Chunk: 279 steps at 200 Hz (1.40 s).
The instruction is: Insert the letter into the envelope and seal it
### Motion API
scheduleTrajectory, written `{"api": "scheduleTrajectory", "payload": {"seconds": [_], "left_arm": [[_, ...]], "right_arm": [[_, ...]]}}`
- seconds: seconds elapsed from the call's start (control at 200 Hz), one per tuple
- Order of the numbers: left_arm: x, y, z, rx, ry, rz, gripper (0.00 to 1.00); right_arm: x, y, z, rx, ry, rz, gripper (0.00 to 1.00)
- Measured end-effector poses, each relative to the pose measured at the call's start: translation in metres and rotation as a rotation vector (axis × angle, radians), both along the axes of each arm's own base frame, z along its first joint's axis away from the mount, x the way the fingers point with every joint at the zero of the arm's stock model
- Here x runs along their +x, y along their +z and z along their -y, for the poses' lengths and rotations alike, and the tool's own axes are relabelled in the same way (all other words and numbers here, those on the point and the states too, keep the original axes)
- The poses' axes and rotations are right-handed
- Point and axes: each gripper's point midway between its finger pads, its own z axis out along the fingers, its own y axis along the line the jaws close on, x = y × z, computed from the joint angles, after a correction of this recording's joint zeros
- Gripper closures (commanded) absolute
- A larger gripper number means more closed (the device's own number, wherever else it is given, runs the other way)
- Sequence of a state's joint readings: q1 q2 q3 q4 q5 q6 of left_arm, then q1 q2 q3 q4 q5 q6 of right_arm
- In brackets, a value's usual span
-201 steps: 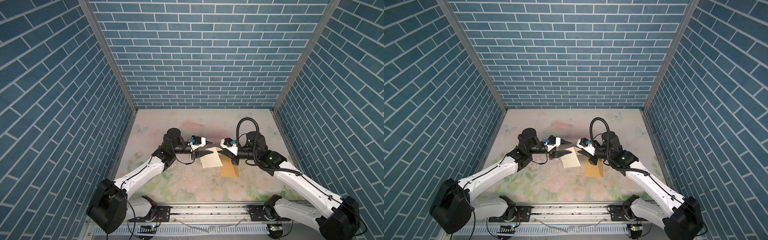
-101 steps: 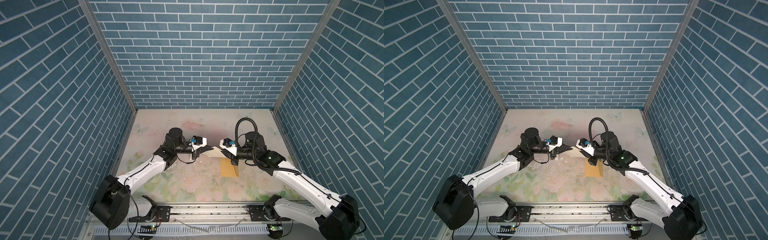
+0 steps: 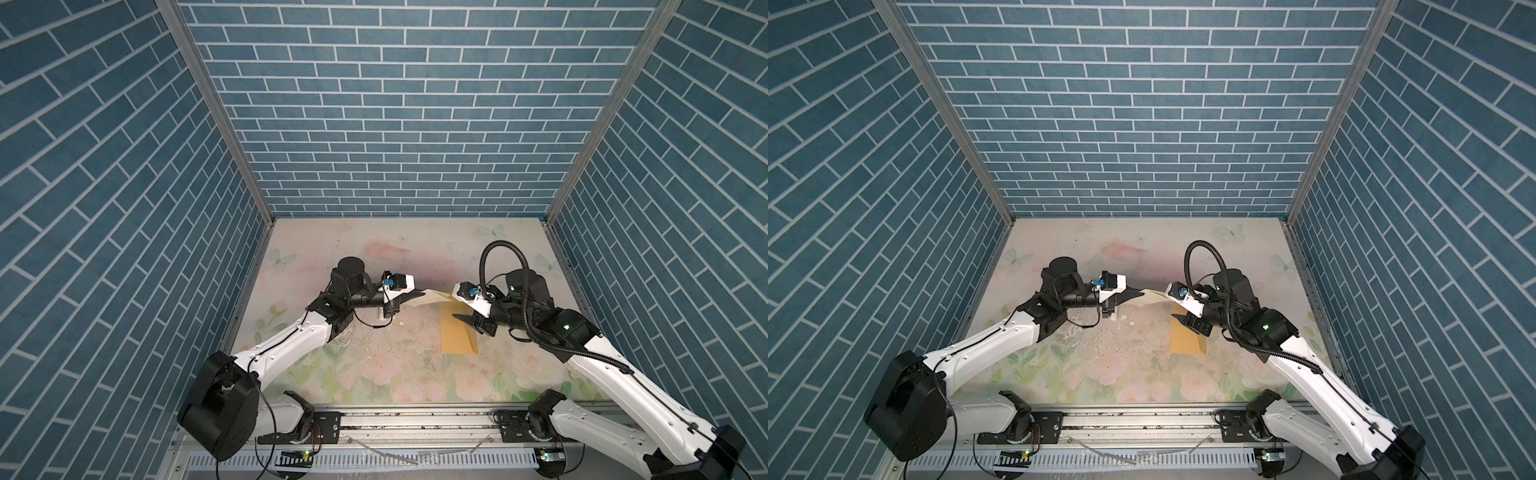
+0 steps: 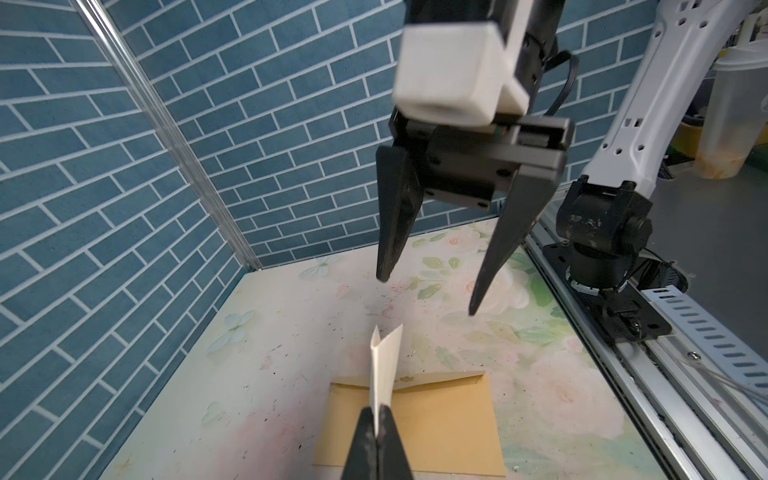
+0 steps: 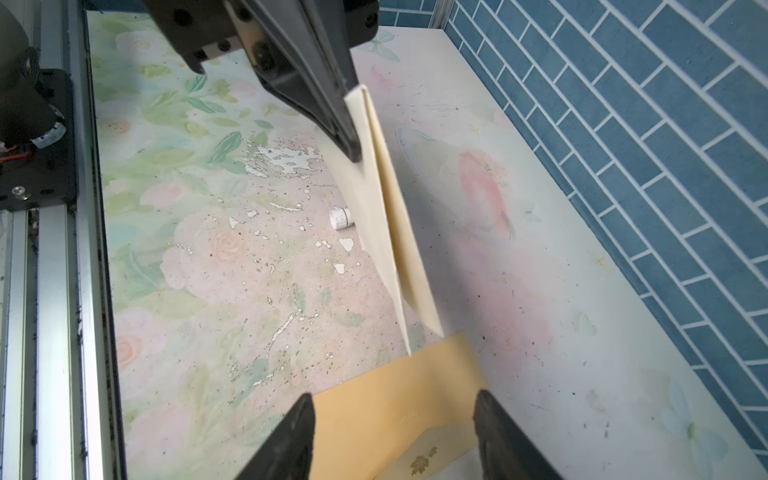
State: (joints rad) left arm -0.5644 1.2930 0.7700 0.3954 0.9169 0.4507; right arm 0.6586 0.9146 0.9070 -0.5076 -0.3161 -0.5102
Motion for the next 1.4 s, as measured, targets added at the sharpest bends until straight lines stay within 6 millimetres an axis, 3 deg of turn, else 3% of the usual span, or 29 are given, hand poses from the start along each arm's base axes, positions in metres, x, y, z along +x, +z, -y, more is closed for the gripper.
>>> {"api": "scheduleTrajectory", "payload": {"seconds": [0.2, 0.385, 0.725, 0.97, 1.16, 1.395], "left_arm": [[0.001, -0.002, 0.0, 0.01, 0.016, 0.001, 1.0], [-0.001, 0.0, 0.003, 0.003, 0.007, 0.001, 1.0], [-0.004, -0.004, 0.007, 0.009, -0.008, -0.016, 1.0], [-0.005, -0.006, 0.006, 0.015, -0.008, -0.023, 1.0], [-0.005, -0.007, 0.006, 0.017, -0.009, -0.024, 1.0], [-0.004, -0.008, 0.006, 0.02, -0.004, -0.027, 0.88]], "right_arm": [[-0.004, 0.019, -0.016, 0.065, 0.079, 0.001, 0.35], [0.006, 0.018, -0.042, 0.104, 0.144, -0.012, 0.42], [0.012, 0.025, -0.071, 0.157, 0.224, 0.005, 0.74], [0.01, 0.027, -0.077, 0.172, 0.247, -0.003, 1.0], [0.01, 0.027, -0.076, 0.17, 0.247, -0.004, 1.0], [0.012, 0.026, -0.075, 0.161, 0.234, 0.004, 1.0]]}}
